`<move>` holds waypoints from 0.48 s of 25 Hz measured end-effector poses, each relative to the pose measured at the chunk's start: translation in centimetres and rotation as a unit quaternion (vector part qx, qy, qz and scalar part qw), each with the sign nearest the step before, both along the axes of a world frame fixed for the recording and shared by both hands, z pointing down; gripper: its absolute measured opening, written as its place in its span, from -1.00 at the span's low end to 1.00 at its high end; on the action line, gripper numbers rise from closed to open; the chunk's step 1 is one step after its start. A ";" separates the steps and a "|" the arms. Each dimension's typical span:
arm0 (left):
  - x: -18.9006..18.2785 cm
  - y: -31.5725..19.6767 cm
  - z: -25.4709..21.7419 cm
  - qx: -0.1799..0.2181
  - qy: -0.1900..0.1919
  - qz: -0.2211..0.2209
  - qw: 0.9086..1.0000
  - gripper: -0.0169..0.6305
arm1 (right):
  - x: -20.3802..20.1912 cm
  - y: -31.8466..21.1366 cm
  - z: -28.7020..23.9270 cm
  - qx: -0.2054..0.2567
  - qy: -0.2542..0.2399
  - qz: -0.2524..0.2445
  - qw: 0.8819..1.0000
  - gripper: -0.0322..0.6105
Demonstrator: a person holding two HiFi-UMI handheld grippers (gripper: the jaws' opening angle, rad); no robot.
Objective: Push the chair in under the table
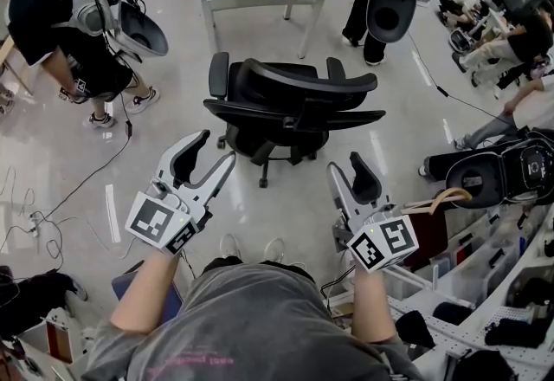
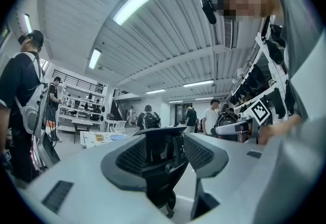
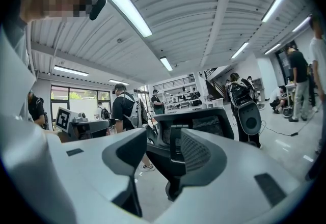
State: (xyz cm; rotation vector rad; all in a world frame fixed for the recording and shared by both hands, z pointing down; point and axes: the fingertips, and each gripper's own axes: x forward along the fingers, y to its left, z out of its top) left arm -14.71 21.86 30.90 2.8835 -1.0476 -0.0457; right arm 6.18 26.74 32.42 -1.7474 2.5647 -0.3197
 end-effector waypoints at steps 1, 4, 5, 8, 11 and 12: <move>0.1 0.0 0.0 0.000 -0.001 -0.002 1.000 -0.25 | 0.1 -0.1 0.0 0.001 -0.001 -0.001 1.000 -0.30; 0.8 -0.2 0.1 0.000 -0.005 -0.006 1.000 -0.24 | 0.9 -0.3 0.2 0.001 -0.004 -0.001 1.000 -0.27; 1.1 -0.2 0.1 0.000 -0.007 -0.007 1.000 -0.24 | 1.3 -0.3 0.3 0.001 -0.006 -0.001 1.000 -0.27; 2.4 -0.5 0.0 0.003 -0.010 -0.010 1.000 -0.24 | 2.8 -0.5 0.6 0.003 -0.012 -0.002 1.000 -0.27; 4.2 -0.8 -0.1 0.006 -0.013 -0.014 1.000 -0.24 | 4.6 -0.9 0.9 0.003 -0.016 -0.005 1.000 -0.27; 4.8 -1.0 -0.1 0.007 -0.014 -0.016 1.000 -0.24 | 5.2 -1.0 1.1 0.002 -0.017 -0.007 1.000 -0.27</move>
